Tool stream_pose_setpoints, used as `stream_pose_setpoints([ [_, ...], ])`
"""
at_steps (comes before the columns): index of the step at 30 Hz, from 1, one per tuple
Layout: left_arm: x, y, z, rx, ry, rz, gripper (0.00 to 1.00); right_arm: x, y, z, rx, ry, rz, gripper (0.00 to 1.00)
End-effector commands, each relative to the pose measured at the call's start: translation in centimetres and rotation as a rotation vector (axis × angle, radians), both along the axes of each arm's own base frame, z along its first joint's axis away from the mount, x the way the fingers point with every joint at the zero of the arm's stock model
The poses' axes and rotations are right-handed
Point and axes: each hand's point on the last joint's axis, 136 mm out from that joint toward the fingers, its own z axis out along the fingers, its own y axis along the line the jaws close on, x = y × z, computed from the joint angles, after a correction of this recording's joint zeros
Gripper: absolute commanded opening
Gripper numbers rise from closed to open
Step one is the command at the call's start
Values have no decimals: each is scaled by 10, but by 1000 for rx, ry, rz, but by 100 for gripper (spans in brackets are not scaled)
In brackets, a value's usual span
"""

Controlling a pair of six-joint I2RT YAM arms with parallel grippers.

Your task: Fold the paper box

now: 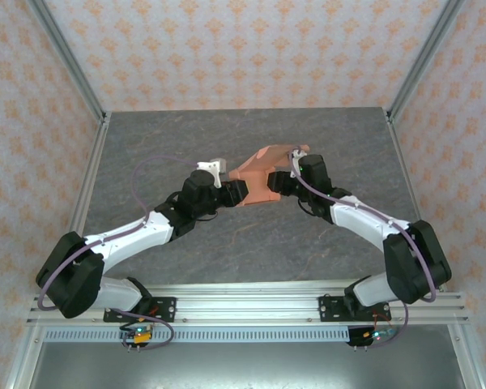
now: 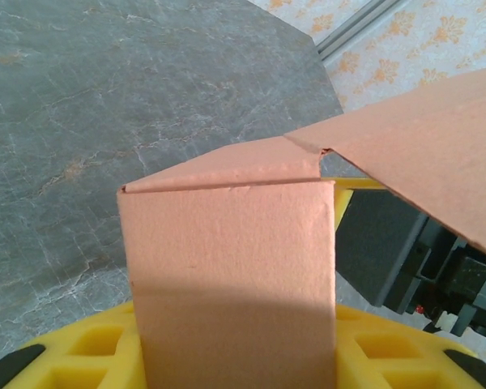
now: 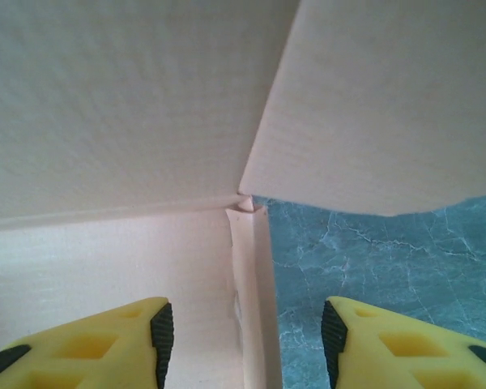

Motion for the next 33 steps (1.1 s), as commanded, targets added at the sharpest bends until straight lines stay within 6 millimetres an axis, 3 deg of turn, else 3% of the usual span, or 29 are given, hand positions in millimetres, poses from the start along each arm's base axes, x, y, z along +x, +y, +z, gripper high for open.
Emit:
stream_pose_setpoints([
  [1,0,-6,20,-35,-26,-21,35,4,3,-6,-38,29,23,49],
  [14,-4,-12,40,-101,-65,-54,34,36,-2,-26,-147,20,-62,31],
  [22,-2,-13,43,-108,-90,-54,34,34,26,-40,-90,31,51,32],
  [28,-2,-11,42,-115,-92,-38,33,38,20,-49,-146,34,25,30],
  [33,-3,-11,48,-128,-103,-36,33,41,5,-61,-329,2,-61,29],
])
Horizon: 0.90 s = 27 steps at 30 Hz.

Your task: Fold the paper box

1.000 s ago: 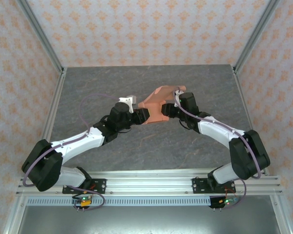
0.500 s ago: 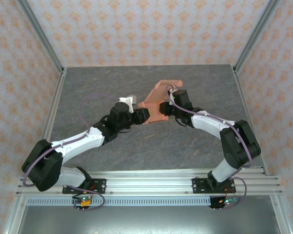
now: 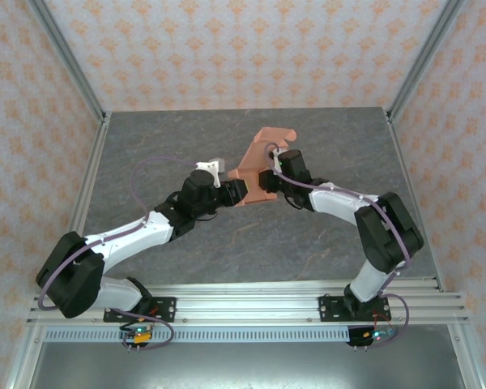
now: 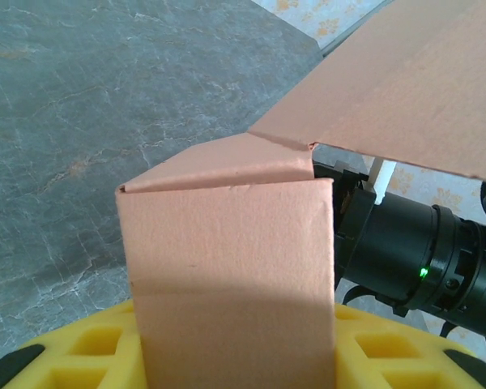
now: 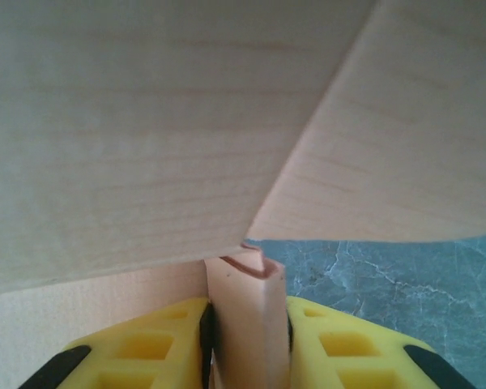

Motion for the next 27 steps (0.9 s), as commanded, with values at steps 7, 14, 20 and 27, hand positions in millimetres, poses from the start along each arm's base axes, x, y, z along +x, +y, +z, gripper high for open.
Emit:
stream_pose_setpoints([
  [7,-3,-5,47,-99,-127,-21,32,9,-56,-17,-177,-46,-304,25],
  [14,-2,2,47,-53,-145,0,33,-24,-12,38,54,-51,3,44],
  [20,-7,9,53,-22,-173,6,33,-53,-30,63,115,-45,41,52],
  [27,-9,13,55,-24,-178,13,33,-72,-39,64,110,-4,88,53],
])
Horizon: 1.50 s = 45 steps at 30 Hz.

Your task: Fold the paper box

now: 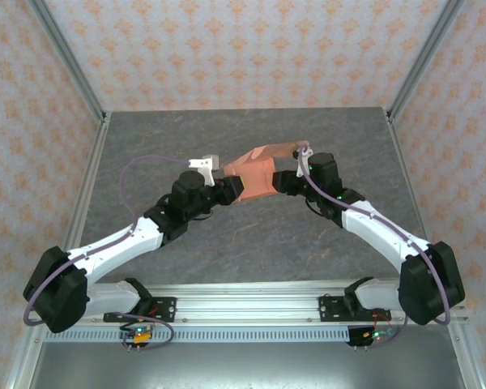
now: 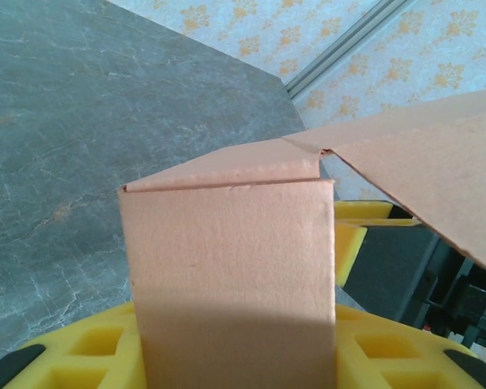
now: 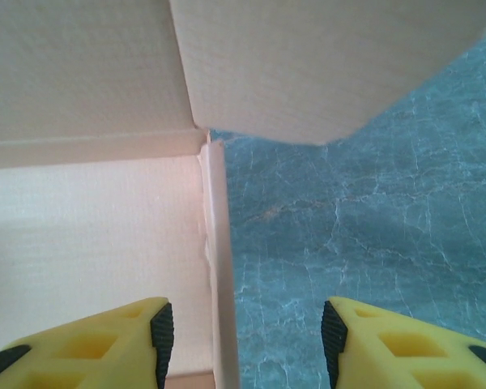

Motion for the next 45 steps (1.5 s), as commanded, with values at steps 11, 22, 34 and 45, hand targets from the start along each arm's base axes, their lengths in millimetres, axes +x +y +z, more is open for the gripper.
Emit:
stream_pose_setpoints([
  [11,-6,-1,24,-26,-86,-24,33,-11,18,-35,-30,129,133,46],
  [22,-7,-16,22,11,-121,-109,32,2,21,-38,-77,116,115,42],
  [34,-4,-20,29,26,-150,-119,32,15,15,-72,-275,138,25,32],
  [45,2,-14,15,33,-108,-69,32,21,10,-47,-187,3,-93,34],
])
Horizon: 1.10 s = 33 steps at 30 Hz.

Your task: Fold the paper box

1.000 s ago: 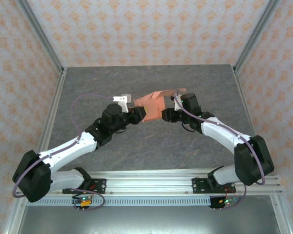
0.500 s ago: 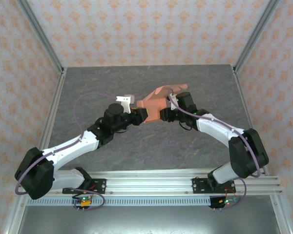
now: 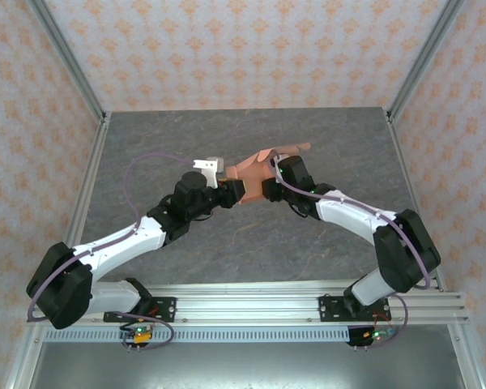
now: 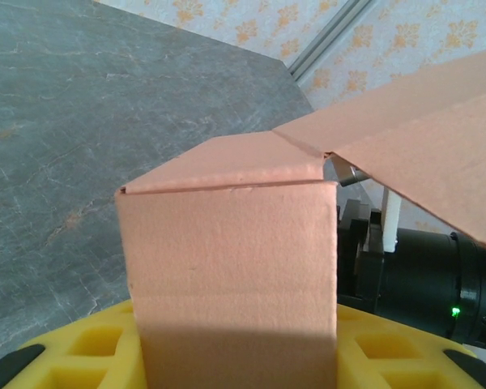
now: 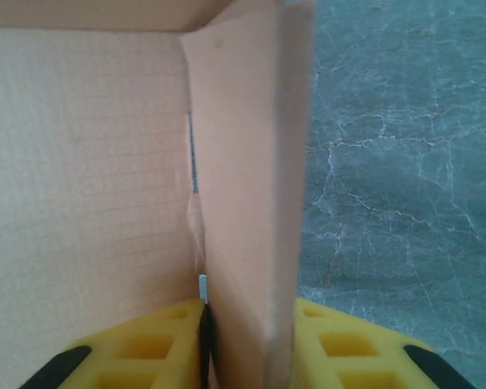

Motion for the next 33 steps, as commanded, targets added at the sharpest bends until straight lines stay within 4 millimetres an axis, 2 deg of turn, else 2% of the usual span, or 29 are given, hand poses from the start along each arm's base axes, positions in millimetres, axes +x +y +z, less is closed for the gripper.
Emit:
stream_pose_setpoints([
  [1,5,-6,21,-42,-26,16,32,4,-14,22,57,-103,-30,39],
  [4,15,-11,10,-82,92,8,32,-7,-17,38,234,-82,39,51],
  [6,22,-18,7,-140,151,-14,33,-10,-23,46,375,-45,61,54],
  [10,41,-18,2,-259,247,-1,33,-14,-25,68,627,40,68,60],
  [11,45,-19,3,-296,269,-2,33,-13,-26,75,701,81,45,62],
  [14,53,-24,4,-391,334,-11,33,0,-40,80,877,167,-160,69],
  [18,61,-30,1,-504,426,-12,33,6,-56,103,1175,141,-288,75],
  [27,67,-22,0,-684,519,11,33,0,-105,87,1271,115,-618,79],
  [33,68,-22,5,-714,537,18,33,2,-108,83,1310,160,-674,82],
])
